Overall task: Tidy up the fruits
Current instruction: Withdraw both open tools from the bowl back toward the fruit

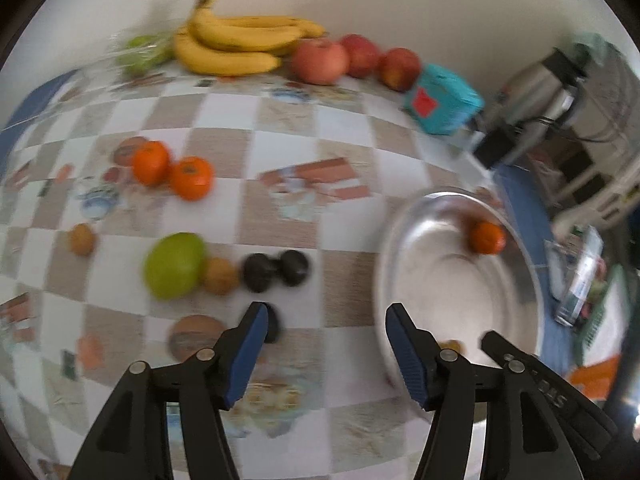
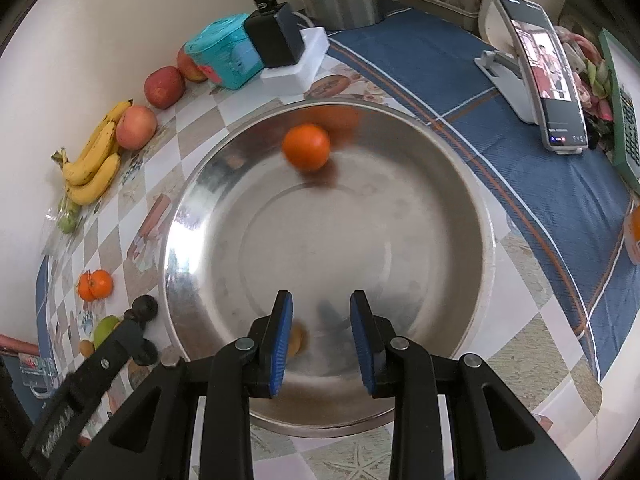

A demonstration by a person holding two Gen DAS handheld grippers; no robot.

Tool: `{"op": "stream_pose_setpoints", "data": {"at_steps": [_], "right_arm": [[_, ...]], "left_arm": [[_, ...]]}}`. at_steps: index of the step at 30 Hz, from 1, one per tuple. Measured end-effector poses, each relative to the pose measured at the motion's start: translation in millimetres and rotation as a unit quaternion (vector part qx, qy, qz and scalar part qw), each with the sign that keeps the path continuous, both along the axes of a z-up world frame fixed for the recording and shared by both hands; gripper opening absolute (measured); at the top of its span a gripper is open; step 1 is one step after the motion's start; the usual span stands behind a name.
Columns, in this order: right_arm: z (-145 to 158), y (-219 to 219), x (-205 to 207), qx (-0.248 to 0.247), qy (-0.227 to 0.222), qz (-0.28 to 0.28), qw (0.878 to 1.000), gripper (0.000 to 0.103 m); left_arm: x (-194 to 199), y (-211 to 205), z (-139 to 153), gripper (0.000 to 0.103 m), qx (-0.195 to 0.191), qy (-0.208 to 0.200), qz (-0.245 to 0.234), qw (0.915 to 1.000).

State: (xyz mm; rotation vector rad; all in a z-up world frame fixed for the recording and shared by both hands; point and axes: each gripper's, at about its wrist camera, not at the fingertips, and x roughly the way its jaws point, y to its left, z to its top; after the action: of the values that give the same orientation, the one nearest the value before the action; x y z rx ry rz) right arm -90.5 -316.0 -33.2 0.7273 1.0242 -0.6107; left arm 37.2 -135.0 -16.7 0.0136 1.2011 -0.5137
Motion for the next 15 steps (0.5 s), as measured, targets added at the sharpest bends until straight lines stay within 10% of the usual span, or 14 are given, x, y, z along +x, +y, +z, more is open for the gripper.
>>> {"op": "stream_pose_setpoints", "data": {"at_steps": [15], "right_arm": [[9,32,23,-0.020,-0.014,0.075,0.997,0.031]], "left_arm": [[21,51,9,0.073,0.030,-0.004,0.096,0.9950]]}}
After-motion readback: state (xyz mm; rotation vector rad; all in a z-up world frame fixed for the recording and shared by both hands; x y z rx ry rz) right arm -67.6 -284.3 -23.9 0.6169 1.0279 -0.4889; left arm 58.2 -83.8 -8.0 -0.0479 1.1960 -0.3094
